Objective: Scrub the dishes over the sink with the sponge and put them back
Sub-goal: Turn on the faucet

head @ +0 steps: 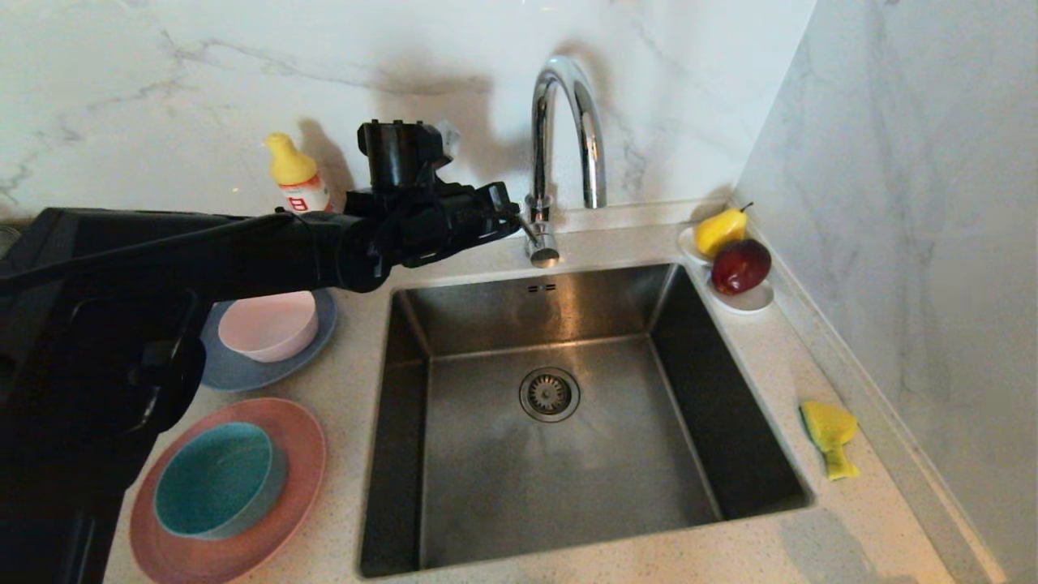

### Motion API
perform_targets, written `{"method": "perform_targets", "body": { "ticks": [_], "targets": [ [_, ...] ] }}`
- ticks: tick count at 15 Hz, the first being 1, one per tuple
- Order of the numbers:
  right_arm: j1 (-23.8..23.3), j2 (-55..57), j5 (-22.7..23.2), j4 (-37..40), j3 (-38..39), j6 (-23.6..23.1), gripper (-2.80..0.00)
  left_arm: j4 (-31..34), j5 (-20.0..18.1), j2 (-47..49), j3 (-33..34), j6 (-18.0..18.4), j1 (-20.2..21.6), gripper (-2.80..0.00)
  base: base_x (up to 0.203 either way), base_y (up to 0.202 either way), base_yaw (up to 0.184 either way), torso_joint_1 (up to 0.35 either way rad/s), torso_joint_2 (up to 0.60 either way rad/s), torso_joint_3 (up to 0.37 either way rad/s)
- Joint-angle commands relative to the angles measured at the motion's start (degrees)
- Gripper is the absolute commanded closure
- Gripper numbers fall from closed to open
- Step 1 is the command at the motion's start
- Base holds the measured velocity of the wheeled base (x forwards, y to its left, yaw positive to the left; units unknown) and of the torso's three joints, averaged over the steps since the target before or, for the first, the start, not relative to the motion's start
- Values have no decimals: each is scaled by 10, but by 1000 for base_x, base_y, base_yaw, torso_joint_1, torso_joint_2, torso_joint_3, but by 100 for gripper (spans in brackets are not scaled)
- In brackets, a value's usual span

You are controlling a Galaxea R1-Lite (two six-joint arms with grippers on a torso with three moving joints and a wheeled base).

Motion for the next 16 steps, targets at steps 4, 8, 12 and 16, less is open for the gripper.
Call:
{"method": "perform_targets", "body": {
  "ticks": [4,8,12,16],
  "targets": [
    [0,0,0,0,0,0,0,-19,-4,15,0,7,3,0,0,0,0,0,0,0],
    [0,0,0,0,0,0,0,-19,-4,18,0,7,3,0,0,0,0,0,0,0],
    [0,0,0,0,0,0,0,-9,-4,14,12,6,2,0,0,0,0,0,0,0],
    [0,0,0,0,0,0,0,2,-4,8,36,6,-13,0,0,0,0,0,0,0]
  ]
}}
